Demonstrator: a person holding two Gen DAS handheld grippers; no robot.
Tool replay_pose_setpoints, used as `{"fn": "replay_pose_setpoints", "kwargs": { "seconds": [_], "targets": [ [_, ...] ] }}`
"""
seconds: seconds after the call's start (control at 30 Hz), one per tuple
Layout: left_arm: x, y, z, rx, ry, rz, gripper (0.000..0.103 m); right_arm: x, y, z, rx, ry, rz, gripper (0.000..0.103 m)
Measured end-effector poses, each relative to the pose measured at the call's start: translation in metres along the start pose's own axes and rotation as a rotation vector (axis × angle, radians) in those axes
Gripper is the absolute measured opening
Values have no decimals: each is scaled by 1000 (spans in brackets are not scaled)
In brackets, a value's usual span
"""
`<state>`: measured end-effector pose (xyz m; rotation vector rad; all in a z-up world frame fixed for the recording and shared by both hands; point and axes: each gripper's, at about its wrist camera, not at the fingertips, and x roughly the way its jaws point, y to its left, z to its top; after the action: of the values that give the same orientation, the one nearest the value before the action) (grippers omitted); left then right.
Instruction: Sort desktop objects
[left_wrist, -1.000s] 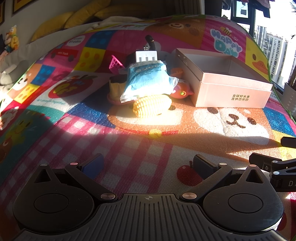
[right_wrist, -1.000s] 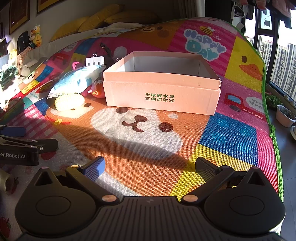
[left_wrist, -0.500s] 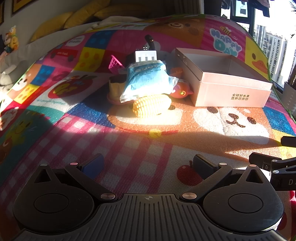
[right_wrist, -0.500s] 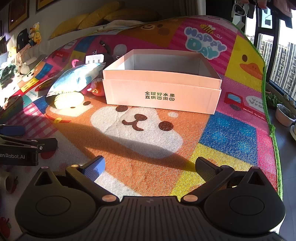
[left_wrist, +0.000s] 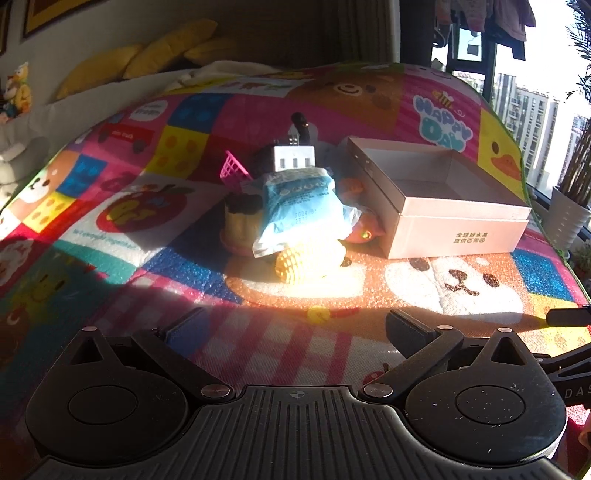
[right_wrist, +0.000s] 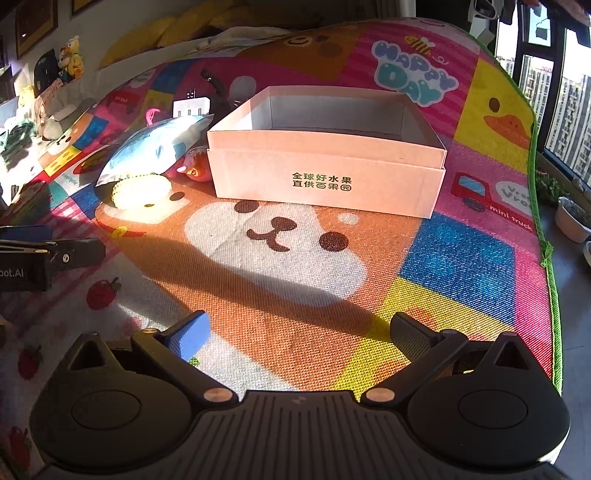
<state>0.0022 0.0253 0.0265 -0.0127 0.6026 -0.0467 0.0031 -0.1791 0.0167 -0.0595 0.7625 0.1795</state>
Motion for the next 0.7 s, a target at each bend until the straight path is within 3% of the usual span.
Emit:
{"fn": "replay_pose_setpoints", "kwargs": {
  "seconds": [0.07, 0.13, 0.2, 0.27, 0.33, 0.43, 0.53, 0.57, 0.7],
  "targets": [
    [5, 7, 9, 6, -3, 26, 103, 0, 0, 4, -19, 9, 29, 103],
    [15, 15, 15, -3, 31, 28, 103, -6, 2, 9, -41, -48, 50, 102],
    [24, 20, 16, -18, 61, 39, 103, -16, 11, 21, -116, -150, 26, 90],
    [29, 22, 17, -27, 75, 48, 103, -20, 25, 40, -204, -204, 44, 63],
    [32, 24, 17, -32, 81, 50, 103, -20, 35, 62, -225, -218, 105, 56],
    [33, 26, 14, -28, 93, 54, 103, -11, 54, 90, -232, -231, 179, 57],
    [36, 26, 11, -15, 117, 59, 103, 1, 74, 114, -193, -271, 238, 90],
    [36, 26, 10, -12, 120, 56, 103, 6, 81, 122, -177, -280, 245, 95],
    [32, 27, 7, -7, 105, 18, 103, 55, 107, 151, -114, -154, 251, 96]
  ]
}}
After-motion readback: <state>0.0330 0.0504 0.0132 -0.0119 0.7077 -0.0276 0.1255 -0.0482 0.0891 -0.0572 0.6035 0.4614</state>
